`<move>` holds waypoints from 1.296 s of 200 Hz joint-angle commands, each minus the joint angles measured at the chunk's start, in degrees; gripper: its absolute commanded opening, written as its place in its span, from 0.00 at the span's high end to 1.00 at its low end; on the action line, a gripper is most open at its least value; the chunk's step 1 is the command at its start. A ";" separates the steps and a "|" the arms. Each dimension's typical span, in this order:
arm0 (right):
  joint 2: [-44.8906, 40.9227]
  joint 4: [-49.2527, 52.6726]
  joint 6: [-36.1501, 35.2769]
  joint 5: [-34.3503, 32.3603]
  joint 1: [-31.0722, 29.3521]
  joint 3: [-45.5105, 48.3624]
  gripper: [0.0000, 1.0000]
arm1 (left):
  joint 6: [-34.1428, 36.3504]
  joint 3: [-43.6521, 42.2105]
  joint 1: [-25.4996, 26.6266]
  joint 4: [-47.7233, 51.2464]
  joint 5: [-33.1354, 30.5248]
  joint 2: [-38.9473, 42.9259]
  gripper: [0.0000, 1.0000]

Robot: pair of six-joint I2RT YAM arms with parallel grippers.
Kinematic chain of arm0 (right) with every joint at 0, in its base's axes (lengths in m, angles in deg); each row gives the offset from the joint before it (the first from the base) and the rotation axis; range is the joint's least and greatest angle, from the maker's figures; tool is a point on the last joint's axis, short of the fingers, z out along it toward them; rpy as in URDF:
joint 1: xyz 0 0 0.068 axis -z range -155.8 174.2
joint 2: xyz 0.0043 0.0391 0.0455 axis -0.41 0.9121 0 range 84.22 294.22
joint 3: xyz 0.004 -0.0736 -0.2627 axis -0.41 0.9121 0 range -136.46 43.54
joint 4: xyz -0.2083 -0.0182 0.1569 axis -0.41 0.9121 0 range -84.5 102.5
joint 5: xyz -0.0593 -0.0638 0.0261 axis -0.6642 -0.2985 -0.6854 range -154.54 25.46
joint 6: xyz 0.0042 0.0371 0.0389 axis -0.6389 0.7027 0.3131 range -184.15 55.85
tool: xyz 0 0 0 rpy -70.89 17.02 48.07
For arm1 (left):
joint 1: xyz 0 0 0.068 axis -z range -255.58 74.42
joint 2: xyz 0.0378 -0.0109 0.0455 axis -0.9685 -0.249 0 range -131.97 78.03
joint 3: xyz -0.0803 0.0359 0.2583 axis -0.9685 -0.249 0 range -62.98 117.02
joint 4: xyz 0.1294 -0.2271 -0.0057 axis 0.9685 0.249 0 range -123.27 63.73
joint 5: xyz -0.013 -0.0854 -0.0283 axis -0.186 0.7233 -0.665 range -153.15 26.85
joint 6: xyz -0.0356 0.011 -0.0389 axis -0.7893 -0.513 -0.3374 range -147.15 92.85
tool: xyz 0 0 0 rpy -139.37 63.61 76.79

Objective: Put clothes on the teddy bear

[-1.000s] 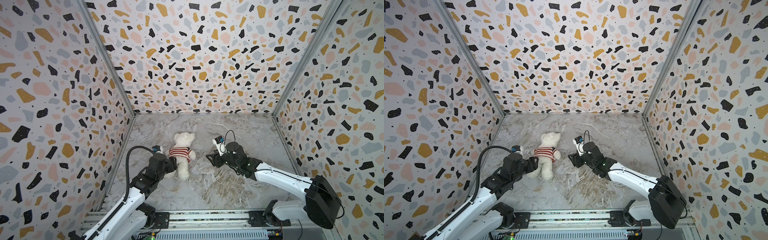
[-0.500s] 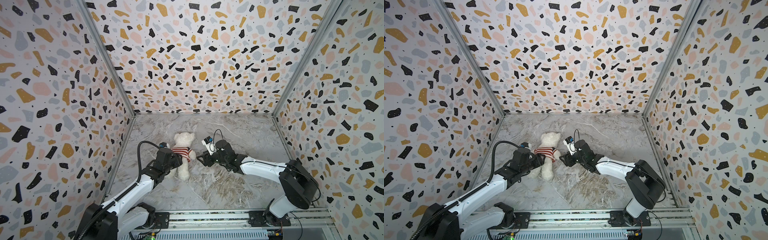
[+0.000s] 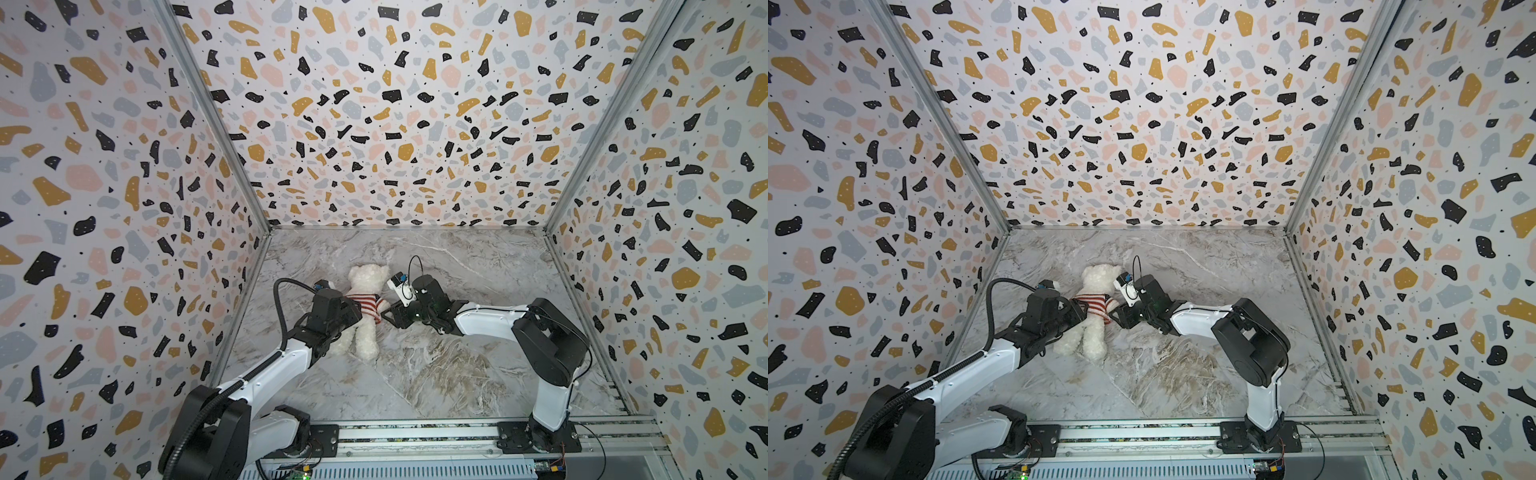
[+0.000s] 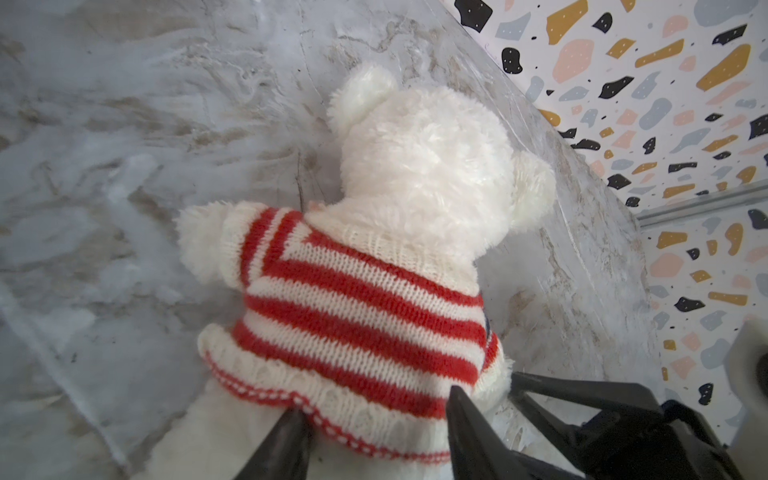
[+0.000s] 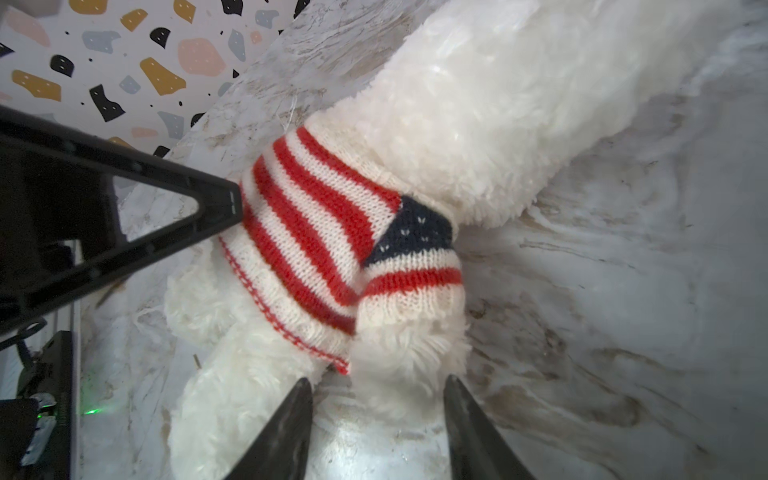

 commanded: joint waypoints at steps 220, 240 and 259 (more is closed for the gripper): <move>-26.05 10.01 3.03 -17.87 -10.62 12.68 0.57 | 8.80 -6.85 1.84 8.83 14.18 14.02 1.00; -23.03 11.21 -0.79 -16.30 -7.56 7.83 0.56 | 7.56 -9.30 2.72 10.20 13.12 17.43 1.00; -17.72 11.43 -3.43 -15.24 -5.83 3.69 0.57 | 5.16 -11.97 3.28 9.18 12.52 19.84 1.00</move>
